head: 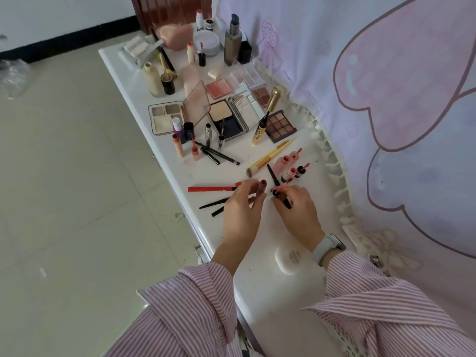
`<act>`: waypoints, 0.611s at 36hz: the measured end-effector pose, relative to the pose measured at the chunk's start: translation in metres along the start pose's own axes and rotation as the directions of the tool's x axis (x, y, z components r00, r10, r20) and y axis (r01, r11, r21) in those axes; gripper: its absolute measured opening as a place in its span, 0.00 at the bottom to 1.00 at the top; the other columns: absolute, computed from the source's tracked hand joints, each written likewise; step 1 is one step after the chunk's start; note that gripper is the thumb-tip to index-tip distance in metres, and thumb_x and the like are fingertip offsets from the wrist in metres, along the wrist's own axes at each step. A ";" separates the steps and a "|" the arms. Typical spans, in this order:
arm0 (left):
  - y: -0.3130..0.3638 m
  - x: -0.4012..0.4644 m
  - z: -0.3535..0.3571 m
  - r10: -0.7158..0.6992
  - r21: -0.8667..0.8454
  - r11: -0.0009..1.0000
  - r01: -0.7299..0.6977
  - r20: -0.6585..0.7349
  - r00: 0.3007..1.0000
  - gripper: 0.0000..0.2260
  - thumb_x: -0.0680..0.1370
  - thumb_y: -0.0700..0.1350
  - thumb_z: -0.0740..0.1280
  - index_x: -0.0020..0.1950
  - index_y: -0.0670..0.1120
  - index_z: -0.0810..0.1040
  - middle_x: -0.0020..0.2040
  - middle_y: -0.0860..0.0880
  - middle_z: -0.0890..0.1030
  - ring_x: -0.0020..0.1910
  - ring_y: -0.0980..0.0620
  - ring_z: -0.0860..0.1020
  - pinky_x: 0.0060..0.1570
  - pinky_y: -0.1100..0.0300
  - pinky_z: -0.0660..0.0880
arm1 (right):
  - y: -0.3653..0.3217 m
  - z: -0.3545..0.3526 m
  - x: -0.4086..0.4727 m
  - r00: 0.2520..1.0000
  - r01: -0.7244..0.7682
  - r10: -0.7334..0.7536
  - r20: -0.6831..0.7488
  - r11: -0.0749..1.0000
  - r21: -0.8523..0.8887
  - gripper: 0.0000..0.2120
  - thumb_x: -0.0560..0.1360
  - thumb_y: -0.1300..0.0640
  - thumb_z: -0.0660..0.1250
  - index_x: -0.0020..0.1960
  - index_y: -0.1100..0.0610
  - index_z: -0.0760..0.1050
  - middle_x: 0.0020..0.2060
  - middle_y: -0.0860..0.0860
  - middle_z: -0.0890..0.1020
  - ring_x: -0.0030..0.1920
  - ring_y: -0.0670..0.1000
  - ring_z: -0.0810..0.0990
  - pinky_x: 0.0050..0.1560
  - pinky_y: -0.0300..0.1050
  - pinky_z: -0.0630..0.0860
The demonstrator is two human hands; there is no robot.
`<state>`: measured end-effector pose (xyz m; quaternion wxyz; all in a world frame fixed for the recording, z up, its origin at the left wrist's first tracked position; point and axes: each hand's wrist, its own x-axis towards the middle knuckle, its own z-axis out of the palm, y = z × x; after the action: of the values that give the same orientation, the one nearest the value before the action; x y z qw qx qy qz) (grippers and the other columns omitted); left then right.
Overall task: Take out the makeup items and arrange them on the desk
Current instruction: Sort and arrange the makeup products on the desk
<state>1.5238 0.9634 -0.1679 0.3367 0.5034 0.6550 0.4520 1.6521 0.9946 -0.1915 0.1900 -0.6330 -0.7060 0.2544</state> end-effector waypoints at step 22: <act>-0.022 -0.002 0.010 -0.011 0.081 0.997 0.005 0.084 0.996 0.07 0.77 0.38 0.65 0.55 0.41 0.75 0.52 0.49 0.79 0.50 0.56 0.77 0.46 0.72 0.72 | 0.001 0.004 -0.001 1.000 -0.019 0.019 -0.022 1.000 -0.009 0.10 0.75 0.57 0.66 0.54 0.59 0.76 0.41 0.46 0.73 0.45 0.47 0.67 0.43 0.38 0.63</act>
<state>1.5258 0.9620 -0.1921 0.3453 0.5324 0.6598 0.4024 1.6506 0.9935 -0.1954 0.1923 -0.6433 -0.6990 0.2461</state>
